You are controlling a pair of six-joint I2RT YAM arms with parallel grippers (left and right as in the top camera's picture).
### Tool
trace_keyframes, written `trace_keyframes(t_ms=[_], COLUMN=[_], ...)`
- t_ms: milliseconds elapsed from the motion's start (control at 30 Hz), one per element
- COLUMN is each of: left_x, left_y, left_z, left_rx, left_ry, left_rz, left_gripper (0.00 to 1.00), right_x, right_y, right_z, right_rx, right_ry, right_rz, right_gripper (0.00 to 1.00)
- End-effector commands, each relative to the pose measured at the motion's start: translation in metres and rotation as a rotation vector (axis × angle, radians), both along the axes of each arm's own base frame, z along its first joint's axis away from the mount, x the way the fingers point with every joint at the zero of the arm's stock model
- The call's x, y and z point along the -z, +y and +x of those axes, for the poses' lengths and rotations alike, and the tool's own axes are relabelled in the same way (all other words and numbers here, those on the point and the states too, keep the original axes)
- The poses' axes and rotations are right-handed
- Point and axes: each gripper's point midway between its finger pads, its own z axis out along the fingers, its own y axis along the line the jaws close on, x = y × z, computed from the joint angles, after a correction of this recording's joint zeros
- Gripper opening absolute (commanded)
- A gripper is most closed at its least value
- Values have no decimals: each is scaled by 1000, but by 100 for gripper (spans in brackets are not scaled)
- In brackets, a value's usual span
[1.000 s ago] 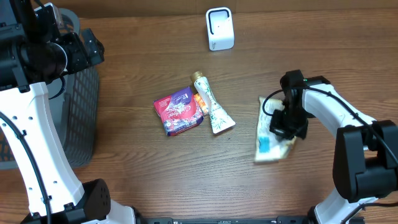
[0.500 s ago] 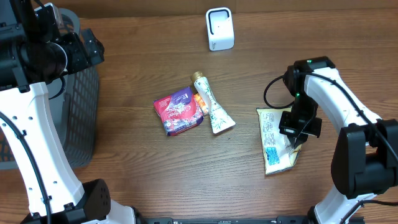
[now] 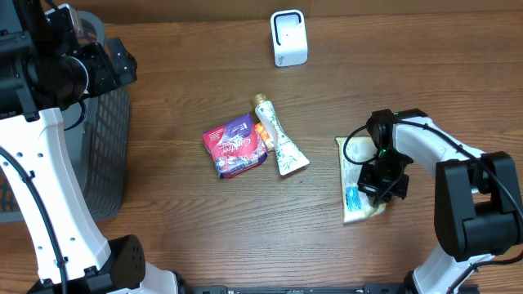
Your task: Scan the item barcode
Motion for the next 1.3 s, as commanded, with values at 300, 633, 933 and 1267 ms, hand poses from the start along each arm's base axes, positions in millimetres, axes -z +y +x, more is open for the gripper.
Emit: trace_keyframes(t_ms=[300,633,933,1267], left_x=[-6,-6,-6,-6], left_y=[0,0,0,0], left_z=[0,0,0,0], left_rx=[1,1,1,1], left_ry=[-19,-19,-19,-19], left_rz=[13,13,13,13], left_gripper=[100,100,100,100], right_x=[-42,-84,-39,-9], right_y=[47,26,20,11], right_z=[89,136,156,132], right_rx=[28,-7,-2,7], right_ry=[-276,-430,-562,-507], right_rz=[223,73,42,23], right_gripper=[4,4,4,4])
